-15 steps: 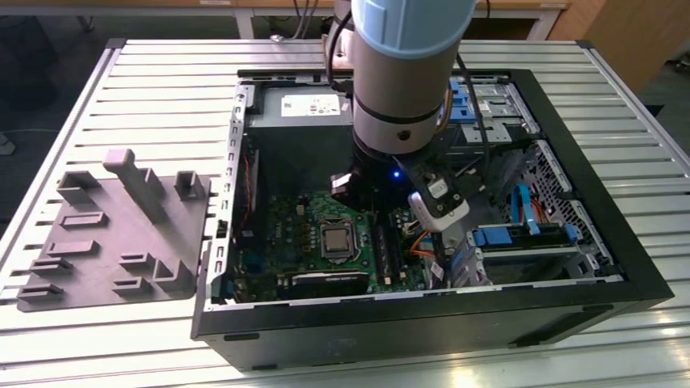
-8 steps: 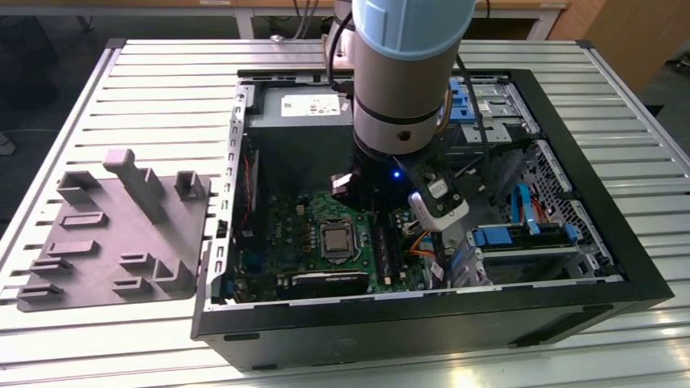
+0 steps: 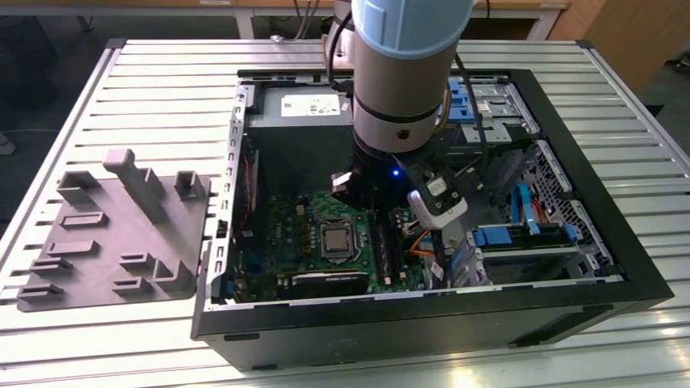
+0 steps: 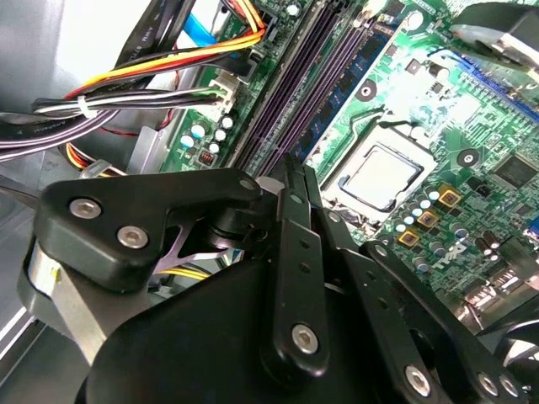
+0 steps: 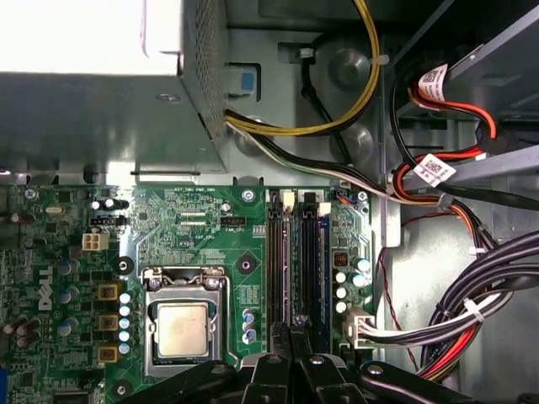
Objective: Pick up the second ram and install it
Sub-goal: 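Insert the second ram into the second slot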
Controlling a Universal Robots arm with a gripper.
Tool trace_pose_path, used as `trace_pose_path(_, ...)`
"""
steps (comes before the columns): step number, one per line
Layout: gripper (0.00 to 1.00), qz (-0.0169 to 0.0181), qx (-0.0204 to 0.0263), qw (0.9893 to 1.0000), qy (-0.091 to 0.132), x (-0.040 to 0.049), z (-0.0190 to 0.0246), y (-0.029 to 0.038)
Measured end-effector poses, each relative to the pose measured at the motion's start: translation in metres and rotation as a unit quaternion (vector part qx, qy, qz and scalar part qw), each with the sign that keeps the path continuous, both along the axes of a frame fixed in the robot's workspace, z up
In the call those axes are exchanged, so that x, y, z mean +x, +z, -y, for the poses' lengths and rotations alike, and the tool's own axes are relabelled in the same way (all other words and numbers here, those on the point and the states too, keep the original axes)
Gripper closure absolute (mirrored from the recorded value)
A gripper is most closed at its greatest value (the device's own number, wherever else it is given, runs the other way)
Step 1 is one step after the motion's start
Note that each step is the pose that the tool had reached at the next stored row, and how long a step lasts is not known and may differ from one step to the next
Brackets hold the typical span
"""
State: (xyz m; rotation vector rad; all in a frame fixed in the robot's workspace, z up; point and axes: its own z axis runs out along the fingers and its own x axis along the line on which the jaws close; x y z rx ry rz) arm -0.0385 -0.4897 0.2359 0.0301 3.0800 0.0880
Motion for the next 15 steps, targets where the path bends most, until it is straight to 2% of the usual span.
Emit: trace_pose_path(15, 0.88, 0.0000, 0.0000, 1.0000, 0.000, 0.0046, -0.0014, -0.0027)
